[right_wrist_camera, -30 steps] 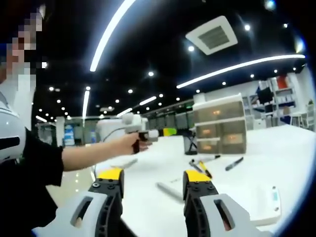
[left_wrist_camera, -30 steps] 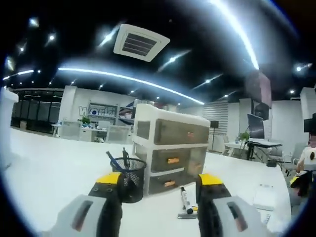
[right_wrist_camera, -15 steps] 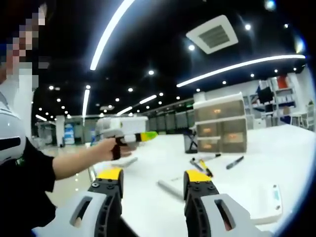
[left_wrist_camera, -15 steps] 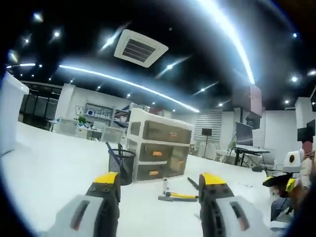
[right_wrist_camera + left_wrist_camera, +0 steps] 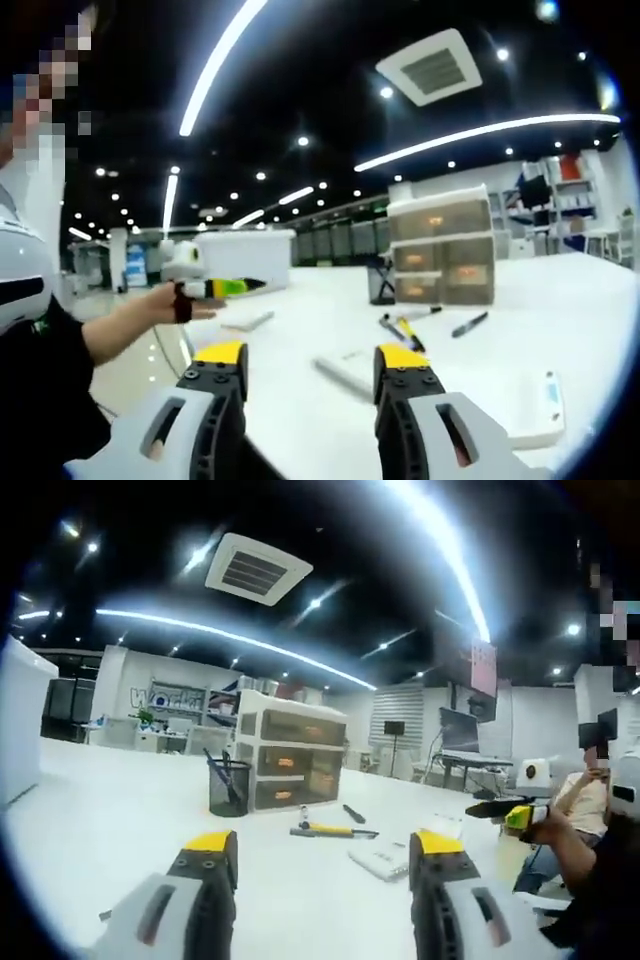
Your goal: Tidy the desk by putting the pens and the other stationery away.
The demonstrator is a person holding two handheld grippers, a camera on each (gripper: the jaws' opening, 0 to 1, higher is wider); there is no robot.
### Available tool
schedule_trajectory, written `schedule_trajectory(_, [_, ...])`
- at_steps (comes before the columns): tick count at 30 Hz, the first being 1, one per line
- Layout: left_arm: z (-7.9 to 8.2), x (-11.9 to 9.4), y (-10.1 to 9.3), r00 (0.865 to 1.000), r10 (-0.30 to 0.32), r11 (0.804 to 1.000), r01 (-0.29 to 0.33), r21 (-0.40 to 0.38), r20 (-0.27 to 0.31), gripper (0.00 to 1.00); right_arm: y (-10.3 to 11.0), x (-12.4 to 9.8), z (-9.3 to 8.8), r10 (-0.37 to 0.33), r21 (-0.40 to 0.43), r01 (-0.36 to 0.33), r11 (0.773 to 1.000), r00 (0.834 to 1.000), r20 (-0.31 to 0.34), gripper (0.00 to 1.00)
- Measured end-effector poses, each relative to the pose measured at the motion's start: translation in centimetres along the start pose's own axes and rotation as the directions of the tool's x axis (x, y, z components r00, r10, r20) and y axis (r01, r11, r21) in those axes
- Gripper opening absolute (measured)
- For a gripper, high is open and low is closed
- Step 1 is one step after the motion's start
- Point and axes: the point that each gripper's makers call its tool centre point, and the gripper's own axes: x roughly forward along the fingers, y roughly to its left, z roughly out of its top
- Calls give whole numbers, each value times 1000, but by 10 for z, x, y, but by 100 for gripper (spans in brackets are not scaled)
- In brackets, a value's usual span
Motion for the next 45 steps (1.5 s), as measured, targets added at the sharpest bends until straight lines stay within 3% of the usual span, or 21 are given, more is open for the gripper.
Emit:
schedule_trajectory(6, [-5,-23,-14,1000,-11,999,12,33,-26,71,-3,-2,-4,-14,-7,13,1000,1000,-28,49])
schedule_trajectory(10, [-9,-38,-26,997,-27,997,33,75,-72,71,-7,-4,-6,-25,-30,23,999,998,-59,51])
schedule_trajectory(18, [-18,-60,-36,989,-31,997,41,61,-145,71,-16,-9,-3,-46,-85,38,996,994,-100,52])
schedule_trajectory(23, [-26,-67,-36,983,-16,997,28,65,-181,71,-20,-12,-3,-56,-126,39,991,989,-133,52])
schedule_trajectory(34, [-45,-70,-47,965,-47,996,64,58,-258,71,-28,-14,-1,-78,-192,43,980,981,-180,52])
schedule_trajectory(45, [-45,-75,-43,966,-21,997,40,68,-256,71,-34,-5,7,-84,-257,15,966,963,-256,49])
